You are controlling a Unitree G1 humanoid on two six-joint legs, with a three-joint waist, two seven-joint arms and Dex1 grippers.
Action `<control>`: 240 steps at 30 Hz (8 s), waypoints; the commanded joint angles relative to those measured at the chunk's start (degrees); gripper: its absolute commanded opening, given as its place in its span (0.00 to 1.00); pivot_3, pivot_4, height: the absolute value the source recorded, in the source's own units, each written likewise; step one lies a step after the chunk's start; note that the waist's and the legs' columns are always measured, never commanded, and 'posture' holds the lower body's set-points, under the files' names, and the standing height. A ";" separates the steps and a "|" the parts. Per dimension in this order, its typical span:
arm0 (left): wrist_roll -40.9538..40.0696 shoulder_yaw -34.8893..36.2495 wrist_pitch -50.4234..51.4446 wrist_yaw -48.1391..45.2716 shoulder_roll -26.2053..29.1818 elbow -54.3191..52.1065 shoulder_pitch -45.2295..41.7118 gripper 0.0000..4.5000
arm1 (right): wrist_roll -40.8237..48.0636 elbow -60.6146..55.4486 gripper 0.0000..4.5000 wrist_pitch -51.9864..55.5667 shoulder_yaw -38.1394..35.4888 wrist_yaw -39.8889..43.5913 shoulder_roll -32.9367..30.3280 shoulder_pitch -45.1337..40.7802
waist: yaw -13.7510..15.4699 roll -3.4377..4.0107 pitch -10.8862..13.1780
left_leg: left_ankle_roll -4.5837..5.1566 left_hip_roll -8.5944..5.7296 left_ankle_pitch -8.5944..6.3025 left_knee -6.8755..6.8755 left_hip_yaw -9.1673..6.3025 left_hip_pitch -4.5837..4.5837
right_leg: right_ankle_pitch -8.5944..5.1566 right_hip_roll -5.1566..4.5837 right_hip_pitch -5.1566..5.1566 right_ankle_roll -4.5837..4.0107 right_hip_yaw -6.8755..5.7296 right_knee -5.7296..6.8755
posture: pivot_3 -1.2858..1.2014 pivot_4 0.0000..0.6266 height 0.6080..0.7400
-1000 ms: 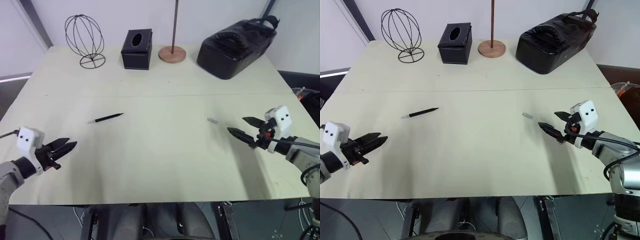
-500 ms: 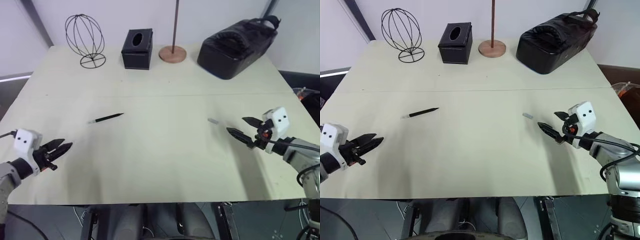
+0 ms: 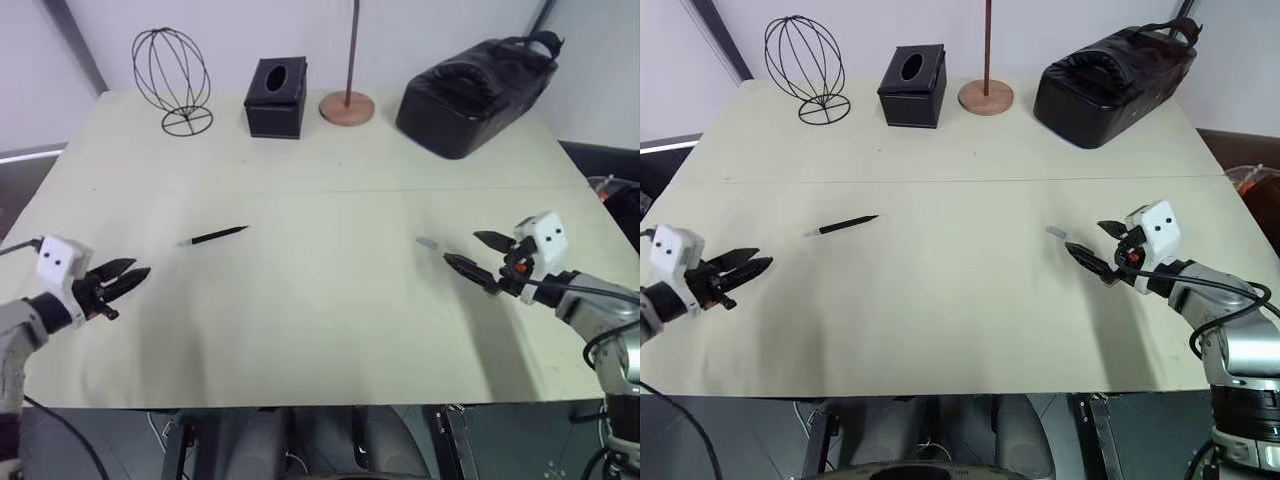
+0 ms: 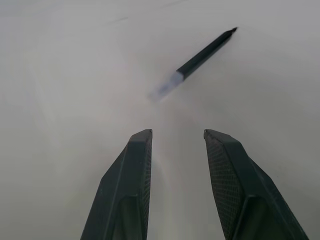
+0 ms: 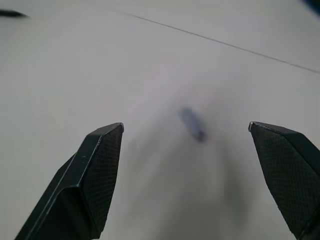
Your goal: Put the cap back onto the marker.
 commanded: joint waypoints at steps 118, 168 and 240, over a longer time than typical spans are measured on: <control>21.41 -33.37 -30.23 -32.20 -9.18 24.05 -42.88 0.00 | -14.05 45.47 0.93 -27.42 9.68 11.79 5.50 -20.60 | -0.38 -0.16 -0.07 | 0.18 -0.38 -0.04 1.45 0.08 -0.93 | 0.04 0.30 -0.87 0.25 0.05 1.29 | 0.52 0.24 1.00; 17.96 -30.38 -32.58 -27.92 -15.61 31.43 -55.34 0.00 | -13.84 8.20 0.03 -11.79 17.22 24.39 -4.15 -25.67 | -0.21 -0.15 -0.05 | 0.18 -0.41 -0.04 1.49 0.08 -0.96 | 0.04 0.28 -0.90 0.25 0.03 1.33 | 0.52 0.24 1.00; 17.86 -32.87 -30.72 -27.64 -23.91 28.41 -54.68 0.00 | -14.46 7.11 0.03 -12.17 20.99 20.87 2.85 -30.04 | -0.21 -0.16 -0.05 | 0.18 -0.41 -0.04 1.48 0.06 -0.97 | 0.04 0.28 -0.91 0.25 0.03 1.33 | 0.52 0.24 1.00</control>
